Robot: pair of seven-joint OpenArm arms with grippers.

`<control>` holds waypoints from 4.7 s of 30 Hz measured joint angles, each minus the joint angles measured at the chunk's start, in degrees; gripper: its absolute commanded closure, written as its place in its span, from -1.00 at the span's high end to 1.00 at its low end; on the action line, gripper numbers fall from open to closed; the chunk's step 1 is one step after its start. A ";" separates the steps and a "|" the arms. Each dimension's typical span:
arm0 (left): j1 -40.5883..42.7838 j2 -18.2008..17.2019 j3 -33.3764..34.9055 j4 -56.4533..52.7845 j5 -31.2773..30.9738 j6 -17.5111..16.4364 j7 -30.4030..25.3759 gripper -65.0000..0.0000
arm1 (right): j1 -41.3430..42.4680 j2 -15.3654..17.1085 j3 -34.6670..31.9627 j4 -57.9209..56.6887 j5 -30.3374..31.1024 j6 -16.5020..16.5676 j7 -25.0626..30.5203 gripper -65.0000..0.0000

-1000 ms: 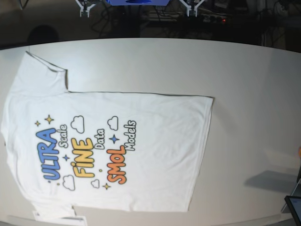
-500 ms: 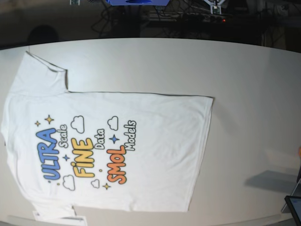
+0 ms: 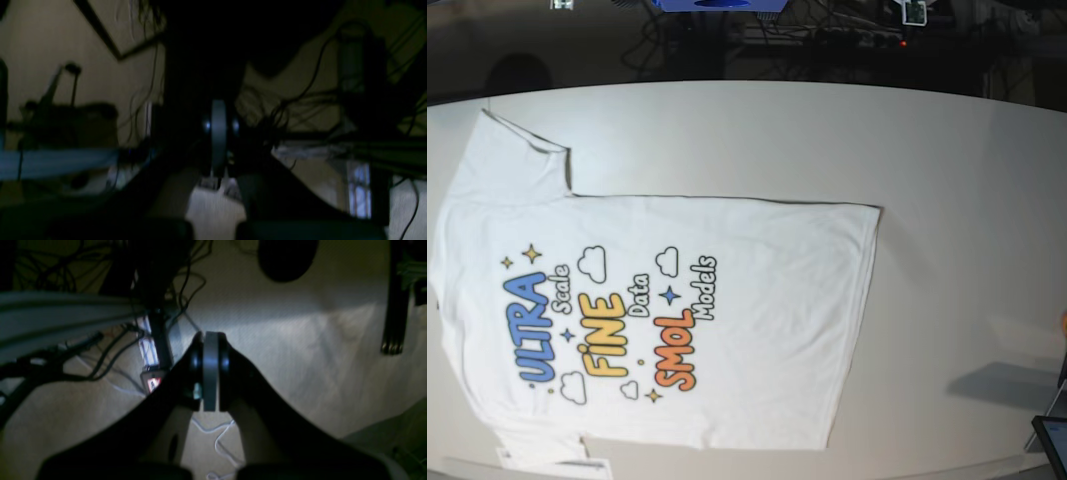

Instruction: Fold the T-shirt properly

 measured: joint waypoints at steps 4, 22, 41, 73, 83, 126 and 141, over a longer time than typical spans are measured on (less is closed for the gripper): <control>3.28 -0.07 -0.15 5.84 -0.02 0.17 -4.79 -1.00 | -1.95 -0.02 6.29 7.17 0.07 -0.28 -0.42 -1.00; -2.60 -2.01 -0.55 34.42 0.13 -0.17 17.70 -0.99 | 13.81 3.43 22.51 27.04 10.91 17.46 -23.32 -1.00; -8.11 -2.29 -0.63 33.77 0.13 0.02 19.41 -0.99 | 23.37 1.86 35.50 26.84 25.88 32.00 -38.36 0.29; -8.59 -2.19 -0.68 31.47 0.11 0.00 19.58 -0.99 | 36.92 4.37 46.47 12.66 34.88 37.44 -59.74 0.71; -8.55 -2.16 -0.68 31.47 0.11 0.00 19.58 -0.99 | 37.03 4.44 46.14 12.13 35.65 37.81 -59.69 0.71; -8.55 -2.16 -0.68 30.49 0.11 0.00 19.56 -0.99 | 37.64 4.59 41.42 11.78 34.77 39.12 -59.06 -0.40; -8.70 -7.28 -0.31 28.15 -21.14 0.20 20.00 0.36 | 37.53 5.51 40.50 11.65 34.36 39.10 -59.74 -1.00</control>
